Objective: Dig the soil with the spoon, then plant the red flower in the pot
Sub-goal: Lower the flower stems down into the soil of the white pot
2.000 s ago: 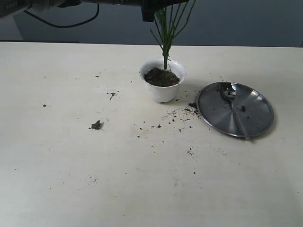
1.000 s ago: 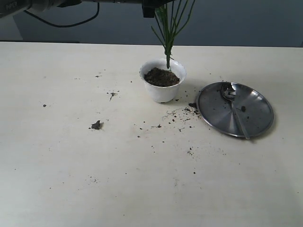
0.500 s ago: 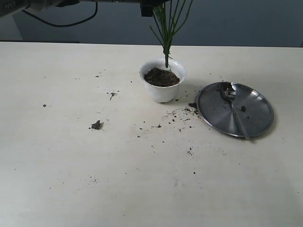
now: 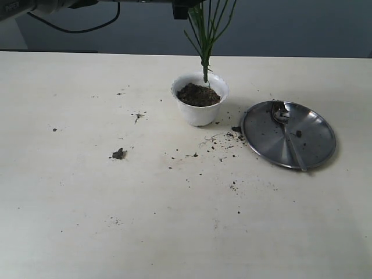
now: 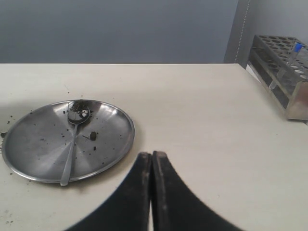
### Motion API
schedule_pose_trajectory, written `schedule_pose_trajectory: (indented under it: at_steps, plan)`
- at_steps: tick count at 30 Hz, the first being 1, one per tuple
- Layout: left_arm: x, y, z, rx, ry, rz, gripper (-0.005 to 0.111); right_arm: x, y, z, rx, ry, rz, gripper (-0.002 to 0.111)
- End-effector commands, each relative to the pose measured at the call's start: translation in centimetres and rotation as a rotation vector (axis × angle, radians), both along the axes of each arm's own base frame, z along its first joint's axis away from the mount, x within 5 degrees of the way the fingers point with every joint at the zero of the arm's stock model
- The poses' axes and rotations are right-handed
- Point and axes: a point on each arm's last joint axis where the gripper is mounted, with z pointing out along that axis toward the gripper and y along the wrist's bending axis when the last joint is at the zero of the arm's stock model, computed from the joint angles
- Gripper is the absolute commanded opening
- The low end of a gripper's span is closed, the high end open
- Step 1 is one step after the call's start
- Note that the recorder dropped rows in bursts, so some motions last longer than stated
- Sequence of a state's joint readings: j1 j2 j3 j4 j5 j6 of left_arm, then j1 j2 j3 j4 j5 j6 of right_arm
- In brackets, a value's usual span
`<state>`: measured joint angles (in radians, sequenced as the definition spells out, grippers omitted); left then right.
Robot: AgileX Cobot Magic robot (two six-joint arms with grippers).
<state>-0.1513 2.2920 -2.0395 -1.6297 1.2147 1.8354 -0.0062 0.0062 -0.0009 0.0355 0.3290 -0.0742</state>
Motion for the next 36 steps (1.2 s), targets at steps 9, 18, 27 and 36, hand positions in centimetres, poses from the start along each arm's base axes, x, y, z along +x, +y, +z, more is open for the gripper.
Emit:
schedule_pose_trajectory:
  at_steps: [9,18,27,36]
  plan:
    - [0.13,0.03,0.12,-0.036,0.007,0.001,0.0,-0.02,-0.03,0.05,-0.005,-0.011,-0.004,-0.001]
    - [0.11,0.03,0.08,-0.03,0.004,0.0,0.0,-0.02,-0.03,0.05,-0.005,-0.011,-0.004,-0.001]
    - [0.11,0.03,0.08,-0.03,0.004,0.0,0.0,-0.02,-0.03,0.05,-0.005,-0.011,-0.004,-0.001]
    - [0.07,0.01,-0.17,-0.006,0.024,-0.005,0.0,-0.02,-0.03,0.08,-0.006,-0.014,-0.004,-0.001]
